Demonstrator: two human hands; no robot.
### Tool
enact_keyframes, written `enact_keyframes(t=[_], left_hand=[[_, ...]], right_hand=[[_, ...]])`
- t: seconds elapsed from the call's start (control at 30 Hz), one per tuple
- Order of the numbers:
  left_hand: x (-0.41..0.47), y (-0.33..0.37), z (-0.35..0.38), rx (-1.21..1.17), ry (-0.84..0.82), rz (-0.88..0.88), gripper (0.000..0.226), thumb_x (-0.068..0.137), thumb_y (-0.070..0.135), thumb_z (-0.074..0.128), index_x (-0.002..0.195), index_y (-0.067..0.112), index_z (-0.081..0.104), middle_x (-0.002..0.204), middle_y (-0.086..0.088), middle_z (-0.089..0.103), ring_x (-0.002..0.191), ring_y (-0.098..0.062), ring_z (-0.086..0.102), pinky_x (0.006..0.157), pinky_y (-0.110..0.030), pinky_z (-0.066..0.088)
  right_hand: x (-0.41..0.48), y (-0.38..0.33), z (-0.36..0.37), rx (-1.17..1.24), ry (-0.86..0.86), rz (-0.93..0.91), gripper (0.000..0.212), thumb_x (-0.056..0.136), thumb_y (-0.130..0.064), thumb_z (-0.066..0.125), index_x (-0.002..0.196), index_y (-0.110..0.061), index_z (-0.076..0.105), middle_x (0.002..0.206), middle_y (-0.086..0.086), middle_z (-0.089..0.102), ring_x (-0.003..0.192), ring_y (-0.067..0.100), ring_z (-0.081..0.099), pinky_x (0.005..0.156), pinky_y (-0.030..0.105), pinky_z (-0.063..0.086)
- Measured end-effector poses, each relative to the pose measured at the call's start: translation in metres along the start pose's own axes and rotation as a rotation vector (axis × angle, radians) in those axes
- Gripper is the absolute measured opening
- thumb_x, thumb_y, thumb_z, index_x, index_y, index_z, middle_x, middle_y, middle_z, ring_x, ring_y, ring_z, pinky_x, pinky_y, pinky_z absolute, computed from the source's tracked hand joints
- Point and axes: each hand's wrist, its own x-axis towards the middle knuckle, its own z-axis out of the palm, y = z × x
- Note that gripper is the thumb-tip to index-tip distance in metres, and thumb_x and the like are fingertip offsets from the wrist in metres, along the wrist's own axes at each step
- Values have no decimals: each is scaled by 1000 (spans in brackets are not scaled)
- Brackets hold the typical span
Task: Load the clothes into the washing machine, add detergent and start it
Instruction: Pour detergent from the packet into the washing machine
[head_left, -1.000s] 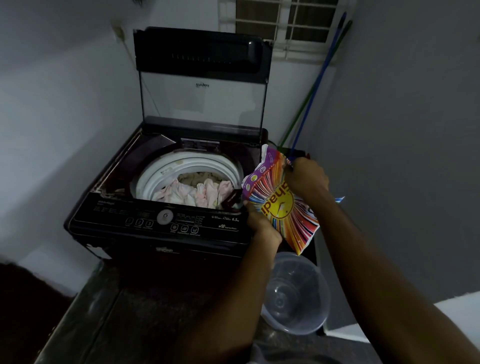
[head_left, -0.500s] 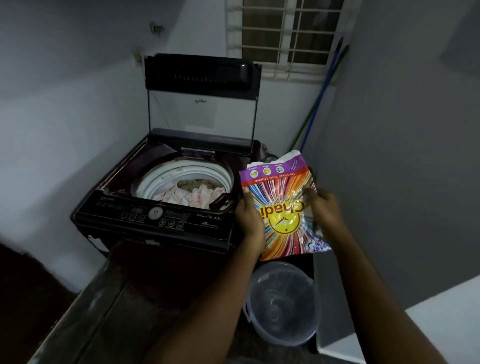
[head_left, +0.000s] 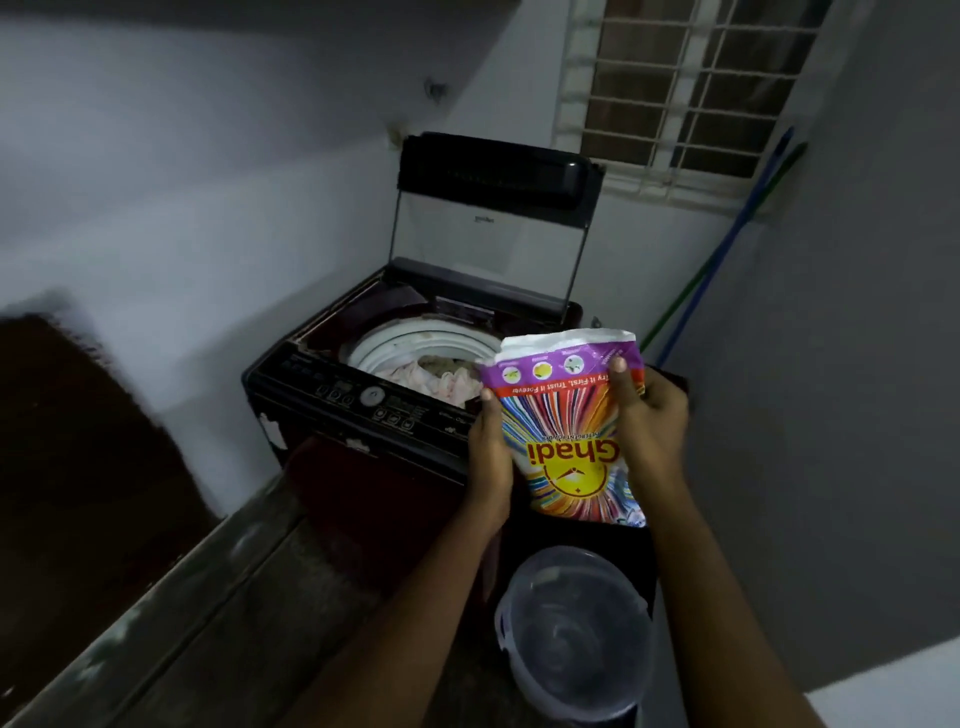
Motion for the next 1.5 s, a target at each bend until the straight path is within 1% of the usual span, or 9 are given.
enact_keyframes(t=[0.1,0.2,0.37,0.57,0.77,1.0,1.27,1.43,1.5], left_hand=[[6,18,-35,-6,67,-18,49,105,47,33,121,13,64,110,-5,74,99,-19,69,79,-28,54],[14,45,-71,33,110,28,27,104,33,44,109,20,67,97,6,73,89,-12,66,76,-28,47],[36,96,-139,136,120,92,21,96,27,61,110,14,71,96,2,74,88,-10,65,74,-27,47],[62,163,-229,187,98,164,9,88,-3,67,94,3,69,67,11,72,63,3,63,60,-14,49],[69,204,-318,218,114,137,9,91,18,68,100,16,69,86,5,74,78,-8,64,63,-19,47],[79,234,-376,259,326,212,5,89,2,67,93,-1,66,60,15,70,57,5,63,51,-8,44],[110,238,-455,385,489,265,6,80,-5,75,83,0,73,72,1,75,71,-14,71,71,-31,59],[131,226,-510,549,634,189,8,86,9,72,85,16,76,86,-6,76,84,-24,73,81,-49,59],[140,219,-532,619,695,166,6,87,13,72,87,18,75,87,-6,76,84,-24,73,78,-50,59]], right_hand=[[-8,-7,25,-112,-104,-86,32,90,-49,59,83,-20,70,77,0,73,74,16,70,74,49,57],[-11,-13,53,-126,-97,-87,29,91,-45,60,72,-24,67,74,0,71,72,18,67,74,47,56],[-29,-24,122,71,-153,16,23,92,-34,62,76,-19,69,68,-4,73,66,12,69,68,35,55],[-60,-20,216,226,-191,123,23,94,-28,59,78,-15,68,65,-5,72,59,9,68,65,28,52],[-92,-30,311,279,-270,118,21,96,-25,58,80,-17,69,66,-8,72,60,6,67,61,24,51],[-106,-23,395,260,-413,103,23,97,-25,56,78,-19,68,66,-11,72,63,4,67,63,22,53],[-110,28,486,243,-588,186,21,98,-21,54,85,-13,68,68,-8,72,62,4,66,60,19,53],[-105,70,553,231,-746,290,37,82,-44,70,93,-9,74,86,8,75,82,26,69,80,41,56],[-101,90,581,160,-794,293,28,85,-37,69,92,-10,74,85,6,75,81,22,68,78,36,55]])
